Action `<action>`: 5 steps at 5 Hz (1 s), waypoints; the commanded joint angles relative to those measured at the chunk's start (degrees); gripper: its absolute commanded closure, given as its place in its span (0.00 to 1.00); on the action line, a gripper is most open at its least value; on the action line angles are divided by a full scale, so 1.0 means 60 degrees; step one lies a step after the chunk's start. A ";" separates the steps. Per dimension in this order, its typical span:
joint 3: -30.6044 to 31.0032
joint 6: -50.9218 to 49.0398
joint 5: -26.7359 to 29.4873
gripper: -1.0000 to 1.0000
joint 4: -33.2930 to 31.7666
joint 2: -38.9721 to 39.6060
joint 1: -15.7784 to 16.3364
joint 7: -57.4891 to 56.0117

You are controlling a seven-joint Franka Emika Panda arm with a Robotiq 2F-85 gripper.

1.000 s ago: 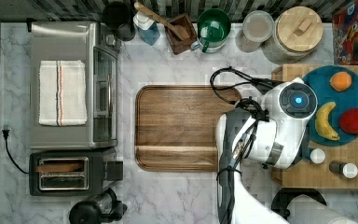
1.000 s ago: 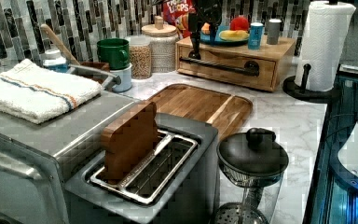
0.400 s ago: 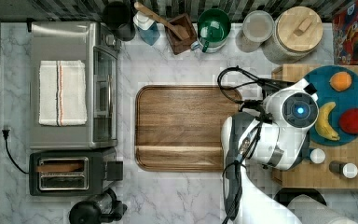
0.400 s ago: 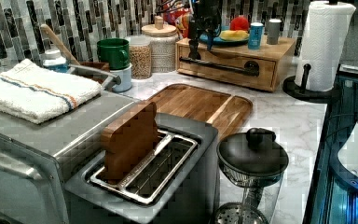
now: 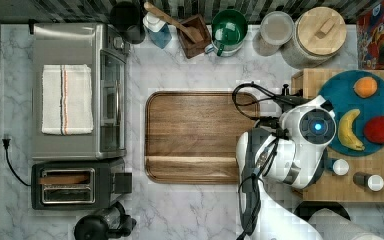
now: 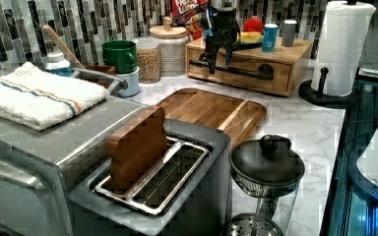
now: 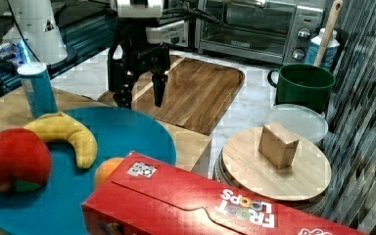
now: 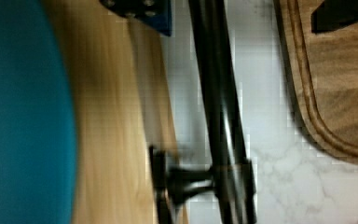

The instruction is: Open the drawer.

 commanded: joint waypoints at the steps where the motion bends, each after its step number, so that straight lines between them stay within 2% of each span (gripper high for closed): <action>1: 0.0024 0.0499 -0.0191 0.00 -0.0418 0.0068 0.0273 0.0516; 3: 0.0786 -0.0021 0.0588 0.00 -0.0443 -0.0262 0.0261 -0.0589; 4: 0.1307 -0.0043 0.1352 0.00 -0.0217 0.0030 0.0149 -0.1773; 5: 0.1539 0.0375 0.1370 0.00 -0.0183 0.0312 0.0505 -0.1499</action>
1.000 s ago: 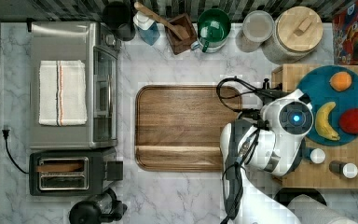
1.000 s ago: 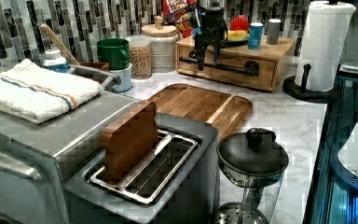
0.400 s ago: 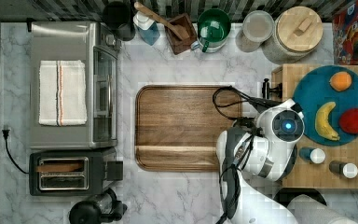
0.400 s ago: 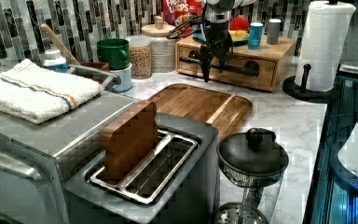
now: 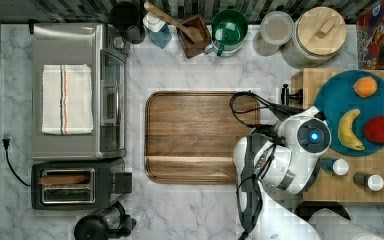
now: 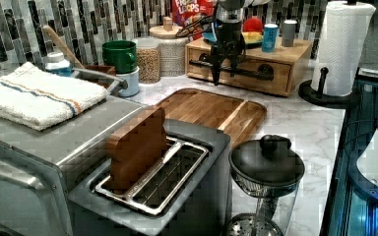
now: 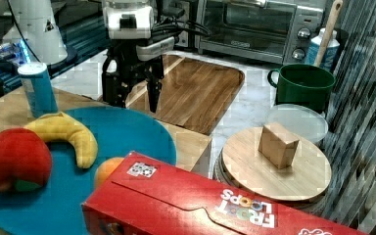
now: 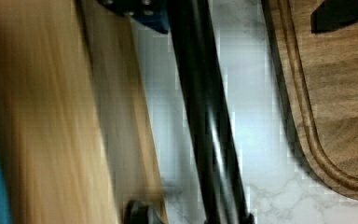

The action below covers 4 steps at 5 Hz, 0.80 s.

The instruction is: Open the drawer.

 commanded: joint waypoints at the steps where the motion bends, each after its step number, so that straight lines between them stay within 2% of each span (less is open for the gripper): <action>1: 0.1635 0.0037 0.0545 0.00 0.0073 -0.0033 0.1258 0.0144; 3: 0.2085 -0.0056 0.0593 0.00 -0.0174 -0.0301 0.2084 0.2068; 4: 0.2325 -0.0525 0.0736 0.00 -0.0140 -0.0452 0.2134 0.2330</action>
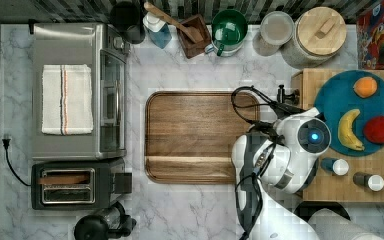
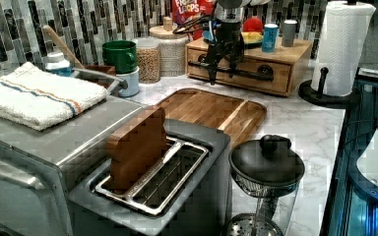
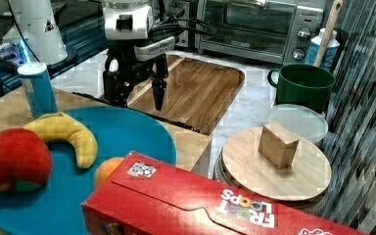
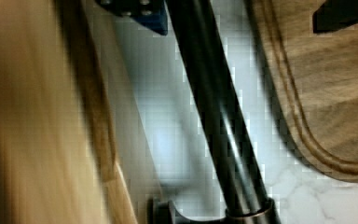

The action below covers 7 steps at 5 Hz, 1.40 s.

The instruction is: Open the drawer.

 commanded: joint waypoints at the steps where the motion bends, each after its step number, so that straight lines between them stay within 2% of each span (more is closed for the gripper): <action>1: 0.1681 -0.0751 0.0389 0.00 -0.0078 -0.0537 0.2659 0.1605; 2: 0.1857 -0.0936 0.0109 0.00 -0.0050 -0.0583 0.2483 0.1924; 7: 0.1829 -0.1071 0.0311 0.00 0.0019 -0.0607 0.2460 0.1873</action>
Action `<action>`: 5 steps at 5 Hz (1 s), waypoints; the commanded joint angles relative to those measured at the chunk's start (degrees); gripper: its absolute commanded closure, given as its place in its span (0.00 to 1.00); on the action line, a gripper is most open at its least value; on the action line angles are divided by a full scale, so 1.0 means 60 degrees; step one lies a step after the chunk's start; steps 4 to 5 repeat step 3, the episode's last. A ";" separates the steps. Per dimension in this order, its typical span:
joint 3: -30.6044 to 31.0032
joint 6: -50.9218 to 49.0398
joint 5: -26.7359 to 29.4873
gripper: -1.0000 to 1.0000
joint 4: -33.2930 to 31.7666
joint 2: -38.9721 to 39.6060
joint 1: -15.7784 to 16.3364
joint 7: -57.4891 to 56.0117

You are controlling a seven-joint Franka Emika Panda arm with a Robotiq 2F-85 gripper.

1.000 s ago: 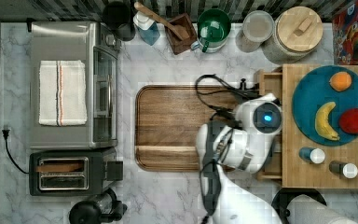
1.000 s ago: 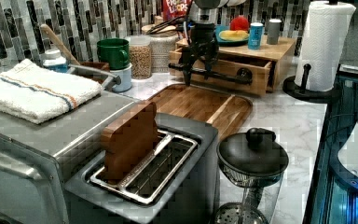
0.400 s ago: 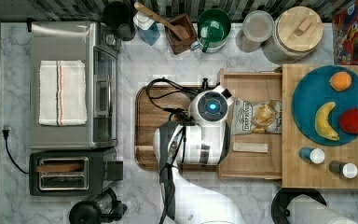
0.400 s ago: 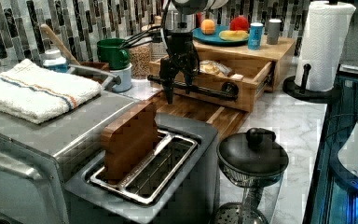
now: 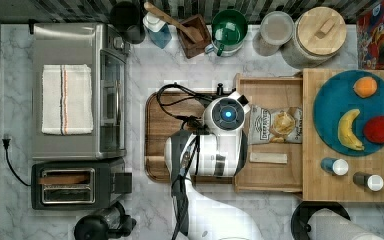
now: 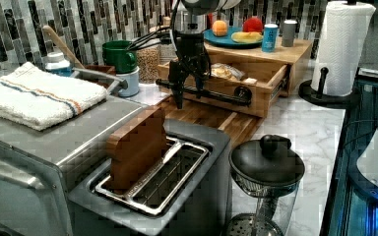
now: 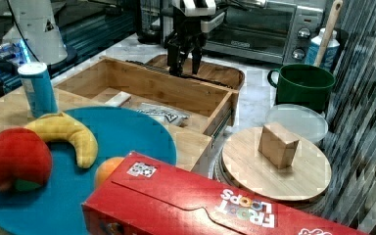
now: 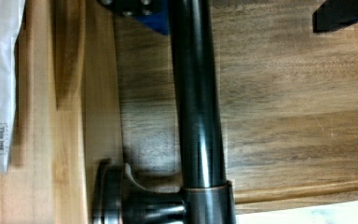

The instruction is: Open the drawer.

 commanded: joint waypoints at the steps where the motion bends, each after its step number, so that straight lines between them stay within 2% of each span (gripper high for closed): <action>1: 0.0489 -0.0125 0.0242 0.00 0.0054 -0.0412 0.0455 0.0531; 2: 0.0465 -0.0125 0.0250 0.00 0.0058 -0.0412 0.0480 0.0523; 3: 0.0137 -0.0129 0.0356 0.00 0.0056 -0.0422 0.0810 0.0450; 5: 0.0137 -0.0129 0.0356 0.00 0.0056 -0.0422 0.0810 0.0450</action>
